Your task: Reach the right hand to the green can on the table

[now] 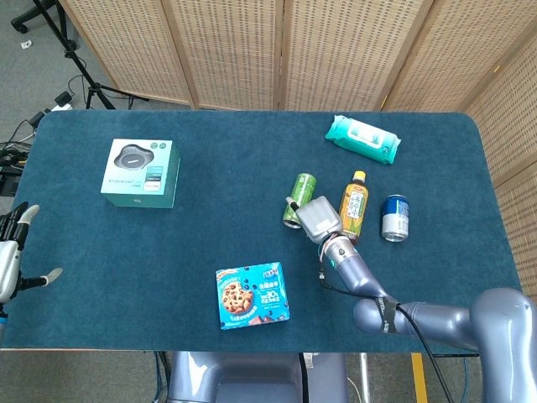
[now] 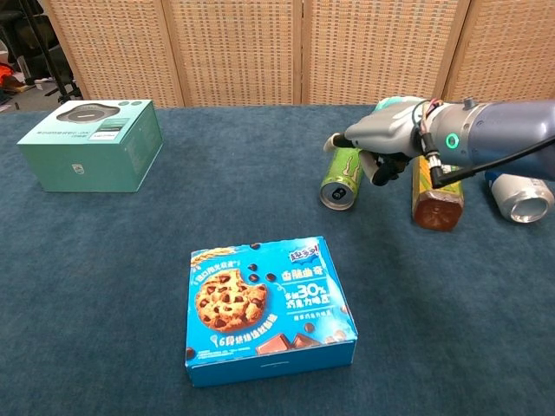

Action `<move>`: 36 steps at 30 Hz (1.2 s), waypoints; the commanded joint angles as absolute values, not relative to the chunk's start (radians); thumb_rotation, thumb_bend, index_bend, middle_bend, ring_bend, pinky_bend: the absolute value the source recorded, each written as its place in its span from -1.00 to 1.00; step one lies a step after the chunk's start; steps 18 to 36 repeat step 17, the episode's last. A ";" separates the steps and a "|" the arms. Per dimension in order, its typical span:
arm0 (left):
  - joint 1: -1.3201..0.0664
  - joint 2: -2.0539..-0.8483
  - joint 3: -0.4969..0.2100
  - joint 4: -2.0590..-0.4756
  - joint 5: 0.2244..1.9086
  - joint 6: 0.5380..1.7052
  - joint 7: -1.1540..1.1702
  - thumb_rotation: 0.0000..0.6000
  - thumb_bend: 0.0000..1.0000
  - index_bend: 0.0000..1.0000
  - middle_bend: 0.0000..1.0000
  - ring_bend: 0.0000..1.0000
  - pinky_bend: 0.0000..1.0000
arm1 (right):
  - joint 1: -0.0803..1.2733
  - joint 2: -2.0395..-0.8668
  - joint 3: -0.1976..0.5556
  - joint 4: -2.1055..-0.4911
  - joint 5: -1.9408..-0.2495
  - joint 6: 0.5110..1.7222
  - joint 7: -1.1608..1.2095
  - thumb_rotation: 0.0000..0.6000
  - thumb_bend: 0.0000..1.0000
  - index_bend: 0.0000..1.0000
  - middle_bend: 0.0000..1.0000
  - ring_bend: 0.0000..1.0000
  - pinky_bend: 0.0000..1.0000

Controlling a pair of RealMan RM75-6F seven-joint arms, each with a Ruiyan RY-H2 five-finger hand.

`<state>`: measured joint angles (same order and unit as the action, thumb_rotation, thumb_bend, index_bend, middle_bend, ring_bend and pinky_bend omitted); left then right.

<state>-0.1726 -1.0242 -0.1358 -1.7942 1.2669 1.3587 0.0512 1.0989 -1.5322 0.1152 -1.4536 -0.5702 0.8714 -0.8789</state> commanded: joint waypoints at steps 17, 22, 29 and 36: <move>-0.176 -1.013 -0.132 -1.792 1.269 1.348 0.028 1.00 -1.00 -1.00 -1.00 -1.00 -1.00 | 1.135 -1.555 0.091 -1.434 -0.467 0.903 -0.933 1.00 1.00 -1.00 0.52 0.58 1.00; -0.176 -1.013 -0.132 -1.792 1.269 1.348 0.028 1.00 -1.00 -1.00 -1.00 -1.00 -1.00 | 1.135 -1.555 0.091 -1.434 -0.467 0.903 -0.933 1.00 1.00 -1.00 0.52 0.58 1.00; -0.176 -1.013 -0.132 -1.792 1.269 1.348 0.028 1.00 -1.00 -1.00 -1.00 -1.00 -1.00 | 1.135 -1.555 0.091 -1.434 -0.467 0.903 -0.933 1.00 1.00 -1.00 0.52 0.58 1.00; -0.176 -1.013 -0.132 -1.792 1.269 1.348 0.028 1.00 -1.00 -1.00 -1.00 -1.00 -1.00 | 1.135 -1.555 0.091 -1.434 -0.467 0.903 -0.933 1.00 1.00 -1.00 0.52 0.58 1.00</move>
